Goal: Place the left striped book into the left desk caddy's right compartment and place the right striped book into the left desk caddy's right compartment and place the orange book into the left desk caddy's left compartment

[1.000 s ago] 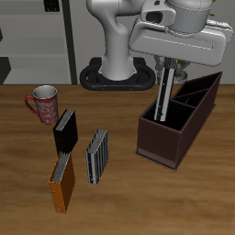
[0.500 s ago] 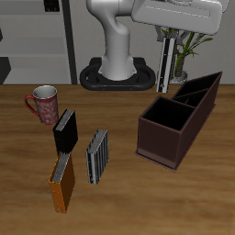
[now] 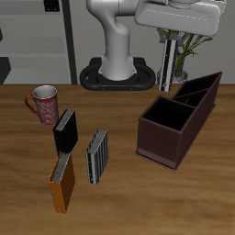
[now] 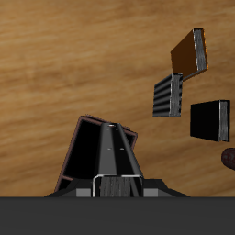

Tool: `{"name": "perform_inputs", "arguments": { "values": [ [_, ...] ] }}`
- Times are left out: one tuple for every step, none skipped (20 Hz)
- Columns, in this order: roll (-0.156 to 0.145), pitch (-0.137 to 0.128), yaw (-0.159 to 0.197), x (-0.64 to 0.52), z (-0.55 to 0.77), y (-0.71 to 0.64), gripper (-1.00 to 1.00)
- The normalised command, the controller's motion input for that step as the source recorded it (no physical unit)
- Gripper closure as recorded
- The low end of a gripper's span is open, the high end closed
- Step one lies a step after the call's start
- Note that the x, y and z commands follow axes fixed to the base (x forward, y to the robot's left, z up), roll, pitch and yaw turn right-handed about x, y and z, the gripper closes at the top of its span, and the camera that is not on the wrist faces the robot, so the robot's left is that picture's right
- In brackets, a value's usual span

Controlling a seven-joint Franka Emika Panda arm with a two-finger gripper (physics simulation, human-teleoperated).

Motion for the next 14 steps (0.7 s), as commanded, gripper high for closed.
{"name": "perform_inputs", "arguments": {
  "values": [
    [0.044, 0.086, -0.153, -0.22, -0.28, 0.69, 1.00],
    [0.053, 0.016, -0.053, -0.09, -0.09, 0.28, 1.00],
    [0.013, 0.079, -0.117, -0.15, -0.17, 0.15, 1.00],
    [0.077, 0.001, -0.044, -0.14, -0.07, 0.37, 1.00],
    [0.079, 0.015, -0.016, -0.10, -0.08, 0.19, 1.00],
    [0.000, 0.000, 0.000, 0.01, 0.02, -0.12, 1.00],
    [0.027, 0.029, -0.106, -0.14, -0.12, 0.32, 1.00],
    [0.063, 0.007, 0.017, -0.05, -0.05, 0.29, 1.00],
    [0.006, 0.081, -0.151, 0.00, -0.08, 0.38, 1.00],
    [0.000, 0.000, 0.000, 0.03, 0.00, -0.14, 1.00],
    [0.000, 0.023, -0.115, -0.03, 0.00, 0.22, 1.00],
    [0.070, -0.013, -0.012, -0.01, 0.01, 0.14, 1.00],
    [-0.047, 0.018, -0.098, 0.04, -0.06, 0.10, 1.00],
    [0.013, 0.038, -0.064, 0.06, -0.06, 0.13, 1.00]
  ]
}}
